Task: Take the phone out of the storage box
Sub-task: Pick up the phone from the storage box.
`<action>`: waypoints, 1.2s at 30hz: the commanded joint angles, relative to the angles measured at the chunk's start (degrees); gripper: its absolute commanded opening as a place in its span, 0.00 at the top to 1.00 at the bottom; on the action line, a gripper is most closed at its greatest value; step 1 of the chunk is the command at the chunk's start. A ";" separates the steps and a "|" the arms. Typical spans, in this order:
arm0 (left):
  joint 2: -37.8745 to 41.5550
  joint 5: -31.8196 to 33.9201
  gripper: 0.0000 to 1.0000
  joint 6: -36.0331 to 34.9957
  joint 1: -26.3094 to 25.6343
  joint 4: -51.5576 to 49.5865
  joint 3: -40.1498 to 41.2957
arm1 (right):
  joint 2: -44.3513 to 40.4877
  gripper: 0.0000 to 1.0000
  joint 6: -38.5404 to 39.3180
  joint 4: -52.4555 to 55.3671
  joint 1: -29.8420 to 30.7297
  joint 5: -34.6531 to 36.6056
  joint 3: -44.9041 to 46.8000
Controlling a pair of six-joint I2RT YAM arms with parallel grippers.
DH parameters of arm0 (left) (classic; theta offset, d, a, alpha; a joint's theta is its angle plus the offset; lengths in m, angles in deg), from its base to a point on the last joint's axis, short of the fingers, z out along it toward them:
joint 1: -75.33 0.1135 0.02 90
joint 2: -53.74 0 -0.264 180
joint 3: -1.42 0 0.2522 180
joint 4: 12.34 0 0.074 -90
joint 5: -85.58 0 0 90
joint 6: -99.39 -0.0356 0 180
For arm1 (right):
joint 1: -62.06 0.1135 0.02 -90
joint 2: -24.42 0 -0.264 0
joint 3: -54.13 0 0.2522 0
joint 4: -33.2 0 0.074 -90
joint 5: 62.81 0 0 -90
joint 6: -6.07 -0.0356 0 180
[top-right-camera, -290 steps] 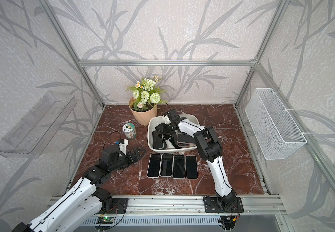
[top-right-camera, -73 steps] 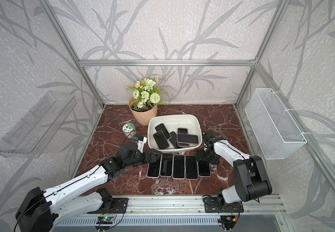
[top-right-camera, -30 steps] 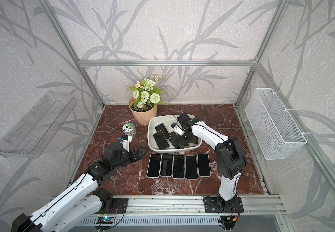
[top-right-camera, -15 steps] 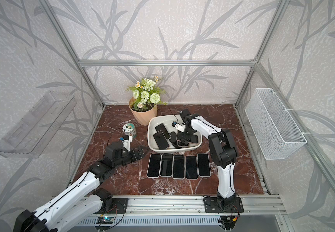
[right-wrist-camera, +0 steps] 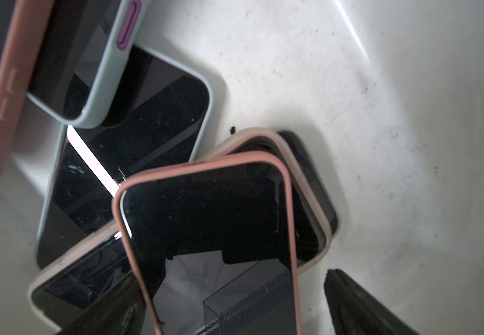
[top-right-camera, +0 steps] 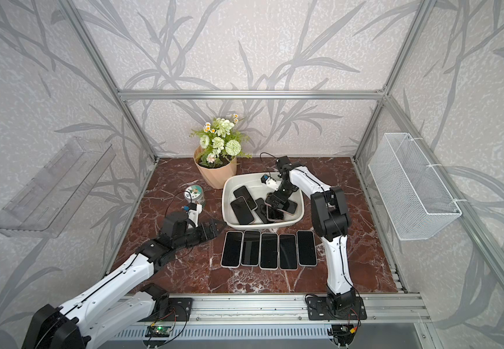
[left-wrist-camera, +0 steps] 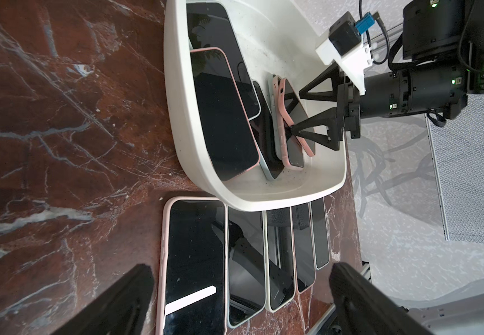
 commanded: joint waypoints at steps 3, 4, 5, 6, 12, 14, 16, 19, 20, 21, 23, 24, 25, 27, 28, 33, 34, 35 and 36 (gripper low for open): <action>0.46 -0.70 0.00 -1.44 0.69 -0.08 -1.21 | 4.20 0.01 -1.77 3.69 -0.58 -0.53 -1.38; 0.34 -0.68 0.00 -1.44 0.73 -0.13 -1.26 | 4.27 0.01 -1.95 3.56 -0.61 -0.73 -1.35; 0.23 -0.68 0.00 -1.27 0.79 -0.03 -1.34 | 4.35 0.01 -2.21 3.52 -0.54 -0.88 -1.31; 0.08 -0.81 0.00 -1.14 0.76 0.15 -1.41 | 4.43 0.01 -2.51 3.35 -0.61 -1.08 -1.31; 0.36 -1.16 0.00 -0.56 0.76 -0.18 -1.84 | 5.14 0.01 -3.27 3.60 -1.15 -2.50 -1.04; 0.80 -1.03 0.00 -0.81 0.76 -0.99 -2.09 | 5.79 0.01 -3.40 4.03 -1.25 -3.20 -1.27; 1.15 -0.96 0.00 -0.98 0.83 -1.55 -2.15 | 6.30 0.01 -3.51 4.30 -1.39 -4.00 -1.62; 1.59 -0.66 0.00 -1.09 0.85 -2.21 -2.07 | 7.29 0.03 -4.47 5.35 -1.30 -5.35 -2.93; 1.60 -0.63 0.00 -1.00 0.85 -2.10 -2.05 | 7.26 0.05 -4.83 5.30 -1.27 -5.35 -2.97; 1.60 -0.59 0.00 -0.92 0.87 -2.06 -1.97 | 7.21 0.06 -5.12 5.17 -1.26 -5.20 -2.91; 1.51 -0.68 0.00 -0.70 0.89 -1.89 -1.97 | 6.71 0.08 -5.76 4.67 -1.25 -4.21 -2.43; 1.47 -0.65 0.00 -0.57 0.86 -1.82 -1.95 | 6.30 0.09 -6.12 4.21 -1.25 -3.70 -2.01; 1.43 -0.66 0.00 -0.41 0.91 -1.62 -1.88 | 5.91 0.11 -6.42 3.48 -1.25 -3.15 -1.52; 1.53 -0.65 0.00 -0.04 0.91 -1.17 -1.62 | 5.13 0.14 -6.99 2.47 -1.19 -3.04 -0.58; 1.51 -0.68 0.00 0.27 0.92 -0.92 -1.45 | 4.74 0.16 -7.43 1.83 -1.16 -2.85 -0.37; 2.01 -0.90 0.00 1.02 0.92 -0.31 -0.75 | 3.03 0.28 -10.42 -0.63 -1.21 -2.14 -0.27; 2.27 -0.81 0.00 1.02 0.87 -0.49 -0.73 | 2.37 0.29 -11.11 -1.51 -1.16 -2.65 0.00; 2.47 -0.67 0.00 1.02 0.93 -0.49 -0.65 | 1.59 0.31 -11.87 -2.33 -1.17 -3.29 0.24; 2.63 -0.61 0.00 1.02 0.91 -0.66 -0.62 | 0.73 0.31 -12.57 -3.20 -1.21 -3.62 0.56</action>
